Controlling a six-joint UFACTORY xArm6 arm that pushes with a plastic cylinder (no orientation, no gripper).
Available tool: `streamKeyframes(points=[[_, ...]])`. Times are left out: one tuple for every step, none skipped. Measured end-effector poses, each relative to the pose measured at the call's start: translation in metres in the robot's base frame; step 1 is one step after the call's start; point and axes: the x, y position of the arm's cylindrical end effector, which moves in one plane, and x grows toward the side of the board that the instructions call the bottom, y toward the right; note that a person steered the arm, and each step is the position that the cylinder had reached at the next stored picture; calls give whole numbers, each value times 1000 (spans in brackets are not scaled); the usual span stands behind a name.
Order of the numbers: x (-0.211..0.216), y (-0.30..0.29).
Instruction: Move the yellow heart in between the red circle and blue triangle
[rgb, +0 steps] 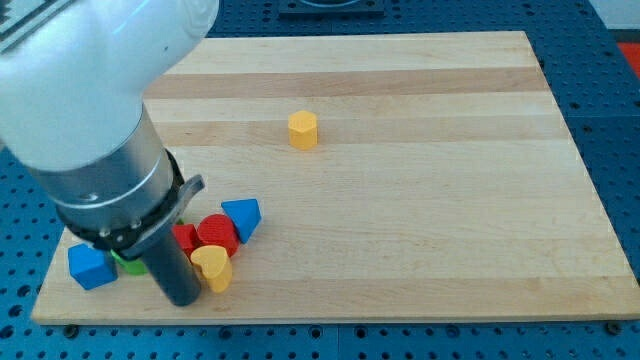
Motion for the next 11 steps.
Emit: streamKeyframes(points=[[11, 1], [10, 11], [0, 25], [-18, 26], [-29, 28], [-33, 38], [-46, 40], [-61, 40], [-74, 41], [-83, 47], [-84, 59]])
